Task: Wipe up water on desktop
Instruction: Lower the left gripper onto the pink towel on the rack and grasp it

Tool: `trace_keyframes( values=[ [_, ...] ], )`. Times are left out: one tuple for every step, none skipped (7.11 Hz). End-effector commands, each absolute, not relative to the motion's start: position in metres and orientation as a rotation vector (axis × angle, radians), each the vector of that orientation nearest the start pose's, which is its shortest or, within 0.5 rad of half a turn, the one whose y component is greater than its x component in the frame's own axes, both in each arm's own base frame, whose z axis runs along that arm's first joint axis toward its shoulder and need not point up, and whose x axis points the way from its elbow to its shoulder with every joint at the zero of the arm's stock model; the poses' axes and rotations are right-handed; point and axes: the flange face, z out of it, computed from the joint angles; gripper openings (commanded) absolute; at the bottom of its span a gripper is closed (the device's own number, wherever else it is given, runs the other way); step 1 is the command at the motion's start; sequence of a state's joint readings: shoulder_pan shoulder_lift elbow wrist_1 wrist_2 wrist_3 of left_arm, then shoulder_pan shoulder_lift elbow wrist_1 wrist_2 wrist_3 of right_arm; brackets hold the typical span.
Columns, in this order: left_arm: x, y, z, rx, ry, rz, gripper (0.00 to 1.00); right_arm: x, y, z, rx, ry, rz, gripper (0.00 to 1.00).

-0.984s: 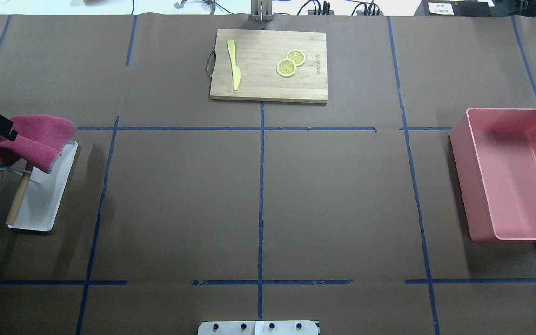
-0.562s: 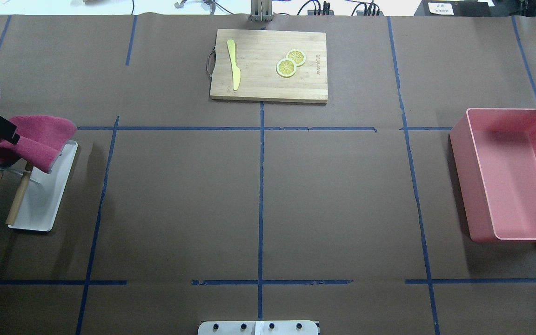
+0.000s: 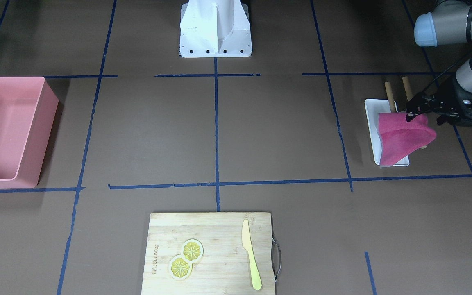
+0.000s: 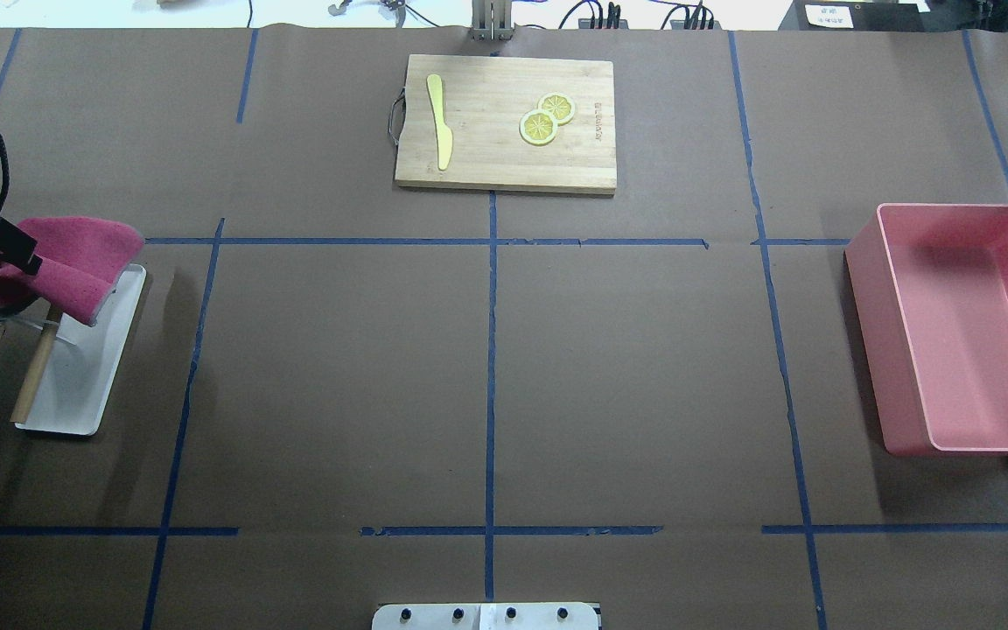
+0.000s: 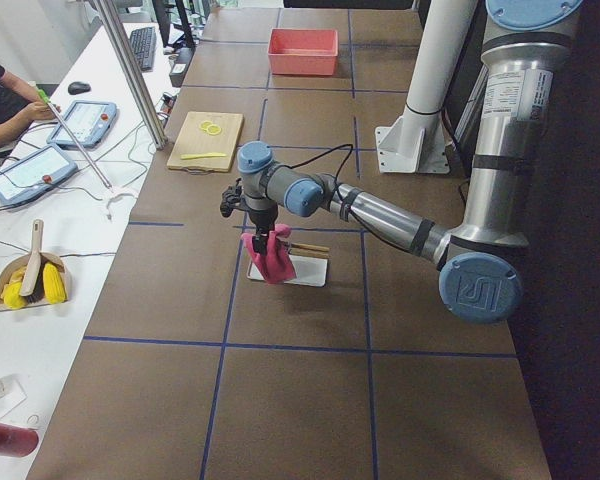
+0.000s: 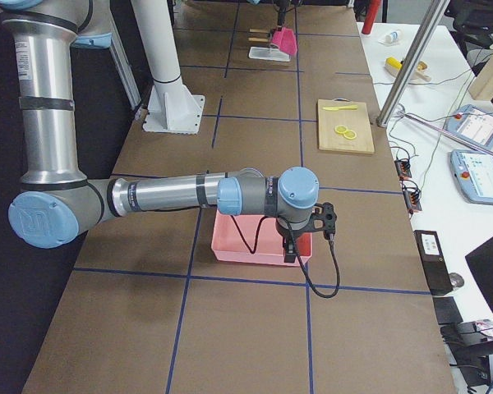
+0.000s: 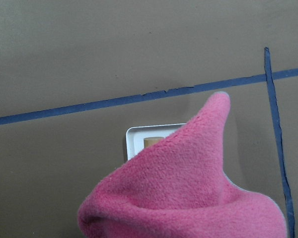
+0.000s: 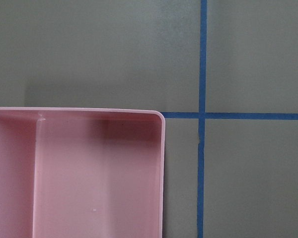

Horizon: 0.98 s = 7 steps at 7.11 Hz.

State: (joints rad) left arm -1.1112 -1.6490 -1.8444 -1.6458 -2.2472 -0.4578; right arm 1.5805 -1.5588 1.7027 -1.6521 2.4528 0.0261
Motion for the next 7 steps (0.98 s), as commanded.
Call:
trace_keyframes(
  values=[
    [0.1697,-0.5020,0.4845,0.065,0.776,0.142,0.72,0.0617,-0.4962,0.5880,0.052,-0.882,0.007,1.00],
    [0.1698,-0.5023,0.4829,0.068,0.777,0.144,0.58,0.0610,-0.4969,0.5873,0.053,-0.882,0.005,1.00],
    [0.1699,-0.5024,0.4839,0.068,0.776,0.149,0.46,0.0610,-0.4969,0.5865,0.054,-0.882,0.004,1.00],
    [0.1699,-0.5024,0.4839,0.068,0.776,0.149,0.39,0.0617,-0.4975,0.5858,0.056,-0.882,0.005,1.00],
    [0.1698,-0.5024,0.4841,0.066,0.775,0.148,0.32,0.0610,-0.4976,0.5857,0.056,-0.882,0.003,1.00],
    [0.1695,-0.5016,0.4835,0.066,0.775,0.147,0.25,0.0617,-0.4975,0.5857,0.056,-0.882,0.005,1.00],
    [0.1686,-0.5016,0.4820,0.069,0.776,0.147,0.14,0.0617,-0.4969,0.5865,0.055,-0.882,0.005,1.00]
  ],
)
